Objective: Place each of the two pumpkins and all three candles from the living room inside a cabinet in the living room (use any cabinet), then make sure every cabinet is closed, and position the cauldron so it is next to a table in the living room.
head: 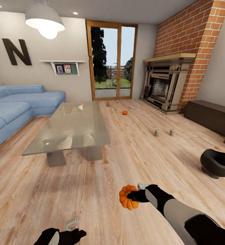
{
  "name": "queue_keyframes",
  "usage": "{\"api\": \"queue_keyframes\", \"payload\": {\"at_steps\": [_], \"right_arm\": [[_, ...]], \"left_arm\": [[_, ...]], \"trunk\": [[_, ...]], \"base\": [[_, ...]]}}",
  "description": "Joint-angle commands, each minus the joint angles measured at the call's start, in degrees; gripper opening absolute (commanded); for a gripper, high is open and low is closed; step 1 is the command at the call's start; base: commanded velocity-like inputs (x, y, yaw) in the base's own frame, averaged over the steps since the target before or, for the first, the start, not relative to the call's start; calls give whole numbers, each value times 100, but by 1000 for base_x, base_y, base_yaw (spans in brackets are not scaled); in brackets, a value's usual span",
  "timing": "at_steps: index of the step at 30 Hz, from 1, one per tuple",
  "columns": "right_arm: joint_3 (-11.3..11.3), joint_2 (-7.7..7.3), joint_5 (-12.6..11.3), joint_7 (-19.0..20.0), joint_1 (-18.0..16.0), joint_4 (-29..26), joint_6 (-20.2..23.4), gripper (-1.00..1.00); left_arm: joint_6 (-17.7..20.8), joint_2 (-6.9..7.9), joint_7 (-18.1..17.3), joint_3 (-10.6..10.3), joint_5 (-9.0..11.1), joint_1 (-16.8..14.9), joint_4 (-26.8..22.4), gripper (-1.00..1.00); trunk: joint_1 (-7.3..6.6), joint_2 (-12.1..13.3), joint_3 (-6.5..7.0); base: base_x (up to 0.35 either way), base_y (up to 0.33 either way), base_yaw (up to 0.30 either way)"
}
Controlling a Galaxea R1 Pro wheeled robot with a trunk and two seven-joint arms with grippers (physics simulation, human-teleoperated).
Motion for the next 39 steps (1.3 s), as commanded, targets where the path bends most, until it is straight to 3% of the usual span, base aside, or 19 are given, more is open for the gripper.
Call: {"api": "queue_keyframes", "payload": {"at_steps": [1,29,39], "right_arm": [[34,-2,-26,2,-3,-5,24,-100],[34,-15,-26,18,-3,-7,28,-100],[40,-11,-26,7,-3,-7,27,-100]], "left_arm": [[37,-3,-17,25,5,-1,-6,100],[19,-20,-17,25,8,-1,124,100],[-557,-20,-17,39,11,-1,734,100]], "trunk": [[-23,38,4],[-638,1161,307],[-858,1562,490]], "base": [[0,0,0],[0,0,0],[0,0,-39]]}}
